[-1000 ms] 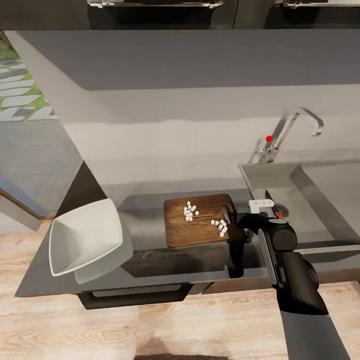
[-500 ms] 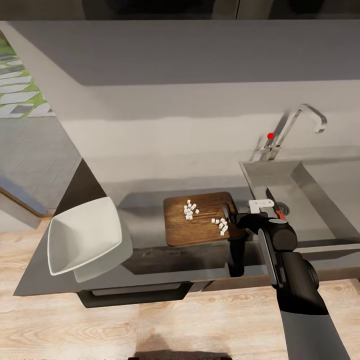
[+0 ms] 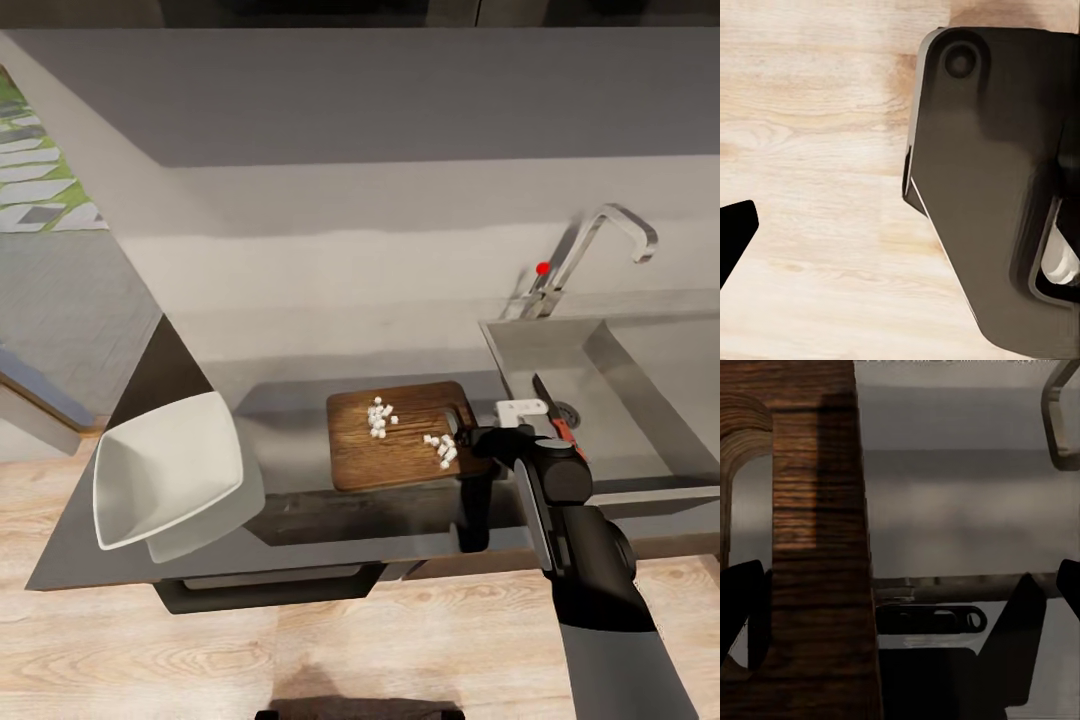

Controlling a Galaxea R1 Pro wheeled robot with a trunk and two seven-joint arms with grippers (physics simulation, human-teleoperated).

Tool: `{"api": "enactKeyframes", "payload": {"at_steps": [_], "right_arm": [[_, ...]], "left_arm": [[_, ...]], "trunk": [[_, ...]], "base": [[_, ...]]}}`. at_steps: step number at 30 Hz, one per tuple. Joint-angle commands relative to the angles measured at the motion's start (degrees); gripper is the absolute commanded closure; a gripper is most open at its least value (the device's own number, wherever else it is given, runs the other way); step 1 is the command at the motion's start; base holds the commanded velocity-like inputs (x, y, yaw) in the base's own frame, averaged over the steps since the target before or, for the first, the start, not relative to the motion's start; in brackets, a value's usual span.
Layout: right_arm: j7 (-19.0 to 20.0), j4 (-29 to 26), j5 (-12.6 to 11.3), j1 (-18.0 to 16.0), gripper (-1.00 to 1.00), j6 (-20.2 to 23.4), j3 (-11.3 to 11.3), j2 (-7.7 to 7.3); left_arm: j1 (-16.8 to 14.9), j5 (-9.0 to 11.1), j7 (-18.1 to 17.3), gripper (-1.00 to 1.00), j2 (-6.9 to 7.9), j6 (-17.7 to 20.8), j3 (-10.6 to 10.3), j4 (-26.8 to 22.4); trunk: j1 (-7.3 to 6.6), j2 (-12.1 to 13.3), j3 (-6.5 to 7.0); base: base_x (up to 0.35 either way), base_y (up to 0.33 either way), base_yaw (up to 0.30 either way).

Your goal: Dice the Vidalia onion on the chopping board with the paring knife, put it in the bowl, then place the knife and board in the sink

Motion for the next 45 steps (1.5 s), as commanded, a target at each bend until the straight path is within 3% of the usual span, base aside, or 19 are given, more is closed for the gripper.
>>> {"api": "enactKeyframes", "payload": {"at_steps": [1,8,22,23,27,29,30,45], "right_arm": [[0.8,0.3,0.2,0.0,-1.0,0.5,0.0,0.36],[0.8,0.4,1.5,0.0,-1.0,0.5,0.1,1.51],[0.8,0.3,2.5,0.0,-1.0,0.5,0.1,1.63],[0.8,0.3,2.5,0.0,1.0,0.5,0.1,1.63],[0.8,0.7,-0.7,0.0,1.0,0.5,0.1,1.63],[0.8,0.5,0.2,0.0,1.0,0.5,0.1,1.63],[0.8,2.8,0.2,0.0,1.0,0.5,0.1,1.65],[0.8,2.8,0.2,0.0,1.0,0.5,0.1,1.63]], "left_arm": [[0.0,0.5,0.5,-1.0,0.1,-0.2,-0.7,-0.4],[0.0,0.6,0.5,-1.0,-0.4,-0.2,-1.0,-2.2],[0.0,0.6,0.5,-1.0,-0.56,-0.2,-1.0,-2.0],[0.0,0.6,0.5,-1.0,-0.55,-0.2,-1.0,-2.0],[0.0,0.6,0.5,-1.0,-0.54,-0.2,-1.0,-1.9],[0.0,0.6,0.5,-1.0,-0.55,-0.2,-1.0,-1.9],[0.0,0.6,0.5,-1.0,-0.55,-0.2,-1.0,-1.9],[0.0,0.6,0.5,-1.0,-0.55,-0.2,-1.0,-1.8]], "trunk": [[0.04,-0.1,-0.08],[0.04,-0.1,-0.08],[0.04,-0.1,-0.08],[0.04,-0.1,-0.08],[0.04,-0.1,-0.08],[0.04,-0.1,-0.08],[0.04,-0.1,-0.08],[0.04,-0.1,0.12]], "base": [[0.0,0.0,0.0],[0.0,0.0,0.0],[0.0,0.0,0.0],[0.0,0.0,0.0],[0.0,0.0,0.0],[0.0,0.0,0.0],[0.0,0.0,0.0],[0.0,0.0,0.0]]}}
